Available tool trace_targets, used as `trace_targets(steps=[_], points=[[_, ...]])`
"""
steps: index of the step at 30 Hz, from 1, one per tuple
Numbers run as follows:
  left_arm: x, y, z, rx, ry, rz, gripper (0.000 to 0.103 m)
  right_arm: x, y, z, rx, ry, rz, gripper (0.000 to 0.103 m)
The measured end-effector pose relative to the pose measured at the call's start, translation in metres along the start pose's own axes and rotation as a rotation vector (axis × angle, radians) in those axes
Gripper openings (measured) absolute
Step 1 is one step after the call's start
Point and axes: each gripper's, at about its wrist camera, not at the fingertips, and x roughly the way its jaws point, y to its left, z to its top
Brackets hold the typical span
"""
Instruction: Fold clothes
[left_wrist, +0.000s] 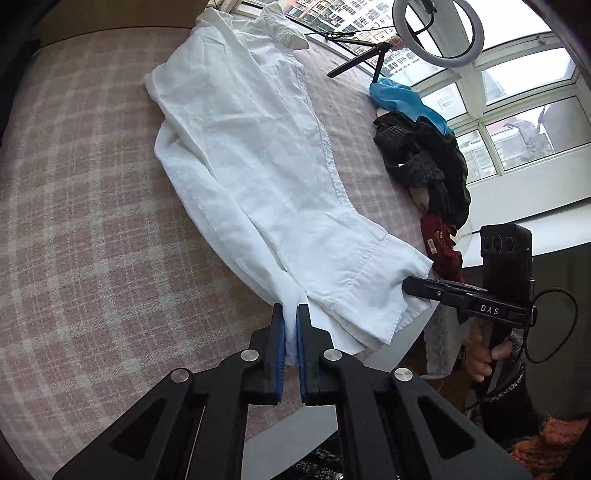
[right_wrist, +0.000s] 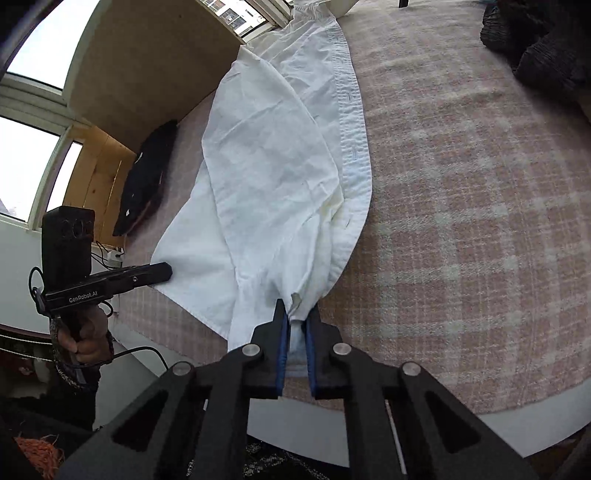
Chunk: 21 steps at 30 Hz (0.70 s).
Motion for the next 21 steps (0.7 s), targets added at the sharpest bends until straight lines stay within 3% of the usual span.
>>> trace_targets(steps=[3, 7, 10, 14, 17, 19, 21], points=[[-0.017, 0.007, 0.030, -0.026, -0.046, -0.052, 0.005, -0.020, 0.012, 0.035, 0.023, -0.047, 0.093, 0.008], [-0.030, 0.018, 0.078, -0.033, -0.114, -0.055, 0.005, -0.025, 0.035, 0.074, 0.029, -0.098, 0.133, 0.008], [-0.028, 0.038, 0.116, -0.051, -0.138, -0.022, 0.005, -0.033, 0.024, 0.100, 0.057, -0.116, 0.124, 0.008], [-0.001, 0.066, 0.165, -0.078, -0.122, 0.054, 0.008, 0.001, 0.003, 0.151, 0.081, -0.087, 0.065, 0.009], [0.024, 0.090, 0.194, -0.098, -0.078, 0.142, 0.011, 0.035, -0.020, 0.188, 0.137, -0.020, 0.024, 0.019], [0.033, 0.105, 0.203, -0.152, -0.049, 0.124, 0.012, 0.045, -0.034, 0.206, 0.194, 0.008, 0.014, 0.024], [0.033, 0.113, 0.206, -0.188, -0.043, 0.070, 0.014, 0.041, -0.037, 0.217, 0.176, -0.031, -0.005, 0.025]])
